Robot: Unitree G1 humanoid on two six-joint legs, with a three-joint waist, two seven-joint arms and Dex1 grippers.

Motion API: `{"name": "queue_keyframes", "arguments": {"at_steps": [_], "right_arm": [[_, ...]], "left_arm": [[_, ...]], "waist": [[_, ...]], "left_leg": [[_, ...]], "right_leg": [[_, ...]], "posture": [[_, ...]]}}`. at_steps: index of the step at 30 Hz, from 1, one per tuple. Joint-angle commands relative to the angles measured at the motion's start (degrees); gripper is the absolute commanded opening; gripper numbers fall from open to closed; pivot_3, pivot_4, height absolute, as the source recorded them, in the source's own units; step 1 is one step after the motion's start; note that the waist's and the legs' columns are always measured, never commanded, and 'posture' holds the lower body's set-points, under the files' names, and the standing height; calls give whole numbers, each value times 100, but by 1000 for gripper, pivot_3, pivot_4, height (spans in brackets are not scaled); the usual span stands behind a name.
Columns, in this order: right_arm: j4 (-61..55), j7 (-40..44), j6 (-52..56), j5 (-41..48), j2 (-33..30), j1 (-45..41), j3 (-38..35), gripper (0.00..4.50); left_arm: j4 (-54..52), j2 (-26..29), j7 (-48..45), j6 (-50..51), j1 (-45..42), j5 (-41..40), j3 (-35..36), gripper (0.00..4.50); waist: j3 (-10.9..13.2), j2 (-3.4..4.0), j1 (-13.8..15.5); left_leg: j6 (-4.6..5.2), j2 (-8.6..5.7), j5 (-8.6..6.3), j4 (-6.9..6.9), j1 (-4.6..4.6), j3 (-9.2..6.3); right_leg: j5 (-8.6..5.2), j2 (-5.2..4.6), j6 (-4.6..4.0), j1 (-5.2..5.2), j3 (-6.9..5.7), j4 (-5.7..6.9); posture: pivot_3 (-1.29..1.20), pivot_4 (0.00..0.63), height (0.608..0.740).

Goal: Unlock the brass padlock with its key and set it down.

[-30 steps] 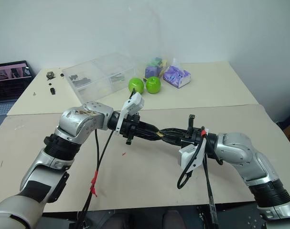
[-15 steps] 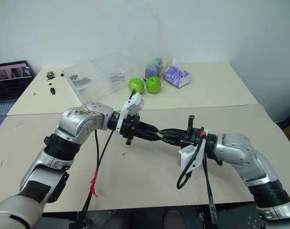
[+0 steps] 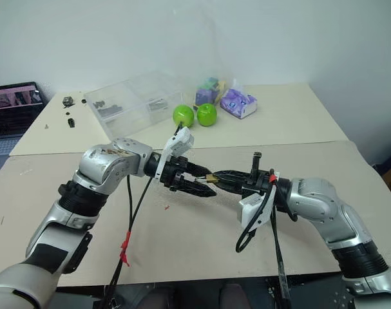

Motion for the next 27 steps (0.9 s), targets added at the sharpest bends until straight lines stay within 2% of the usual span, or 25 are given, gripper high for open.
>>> {"name": "queue_keyframes", "arguments": {"at_steps": [1,7,12,17,18,19,24,27], "right_arm": [[-115,-114,-59,132,-12,-101,-224,150],[118,-173,-183,3,-77,-33,-246,150],[635,-303,-398,-145,-221,-86,-337,150],[897,-389,-537,-183,-279,-84,-361,150],[951,-411,-555,-198,-282,-90,-374,150],[998,-432,-569,-218,-285,-103,-382,150],[1051,-462,-588,-216,-286,-149,-382,150],[1010,-449,-569,-199,-277,-157,-372,150]], "left_arm": [[-256,115,-196,69,-112,-152,2,4118],[-435,419,-508,-31,-242,-230,90,4118],[-31,676,-391,97,-636,-414,695,4118],[388,710,62,203,-751,-397,1151,4118],[425,701,184,98,-700,-310,1182,3587],[466,680,303,34,-650,-257,1214,3370],[389,625,549,-173,-247,-148,1159,1674],[295,528,671,-174,-111,-174,1150,523]], "waist": [[0,0,0],[0,0,-9],[3,-5,-6],[3,-5,-20],[3,-5,-24],[3,-5,-25],[3,-4,-27],[3,-5,-20]], "left_leg": [[0,0,0,0,0,0],[0,1,0,-1,1,0],[0,0,0,0,0,0],[1,0,-1,-2,1,-1],[1,0,-1,-1,2,-1],[1,0,0,-1,2,-1],[0,0,0,-2,5,0],[0,-1,0,-1,2,0]], "right_leg": [[0,0,0,0,0,0],[0,1,0,0,1,1],[0,2,0,0,1,0],[-1,2,1,-1,2,-1],[-1,2,1,-1,2,0],[0,2,1,-1,2,0],[0,2,0,-1,9,2],[0,1,1,-1,8,2]], "posture": [[0,150,740],[0,150,740],[0,150,740],[0,150,740],[0,150,740],[0,150,740],[0,150,740],[0,150,740]]}}
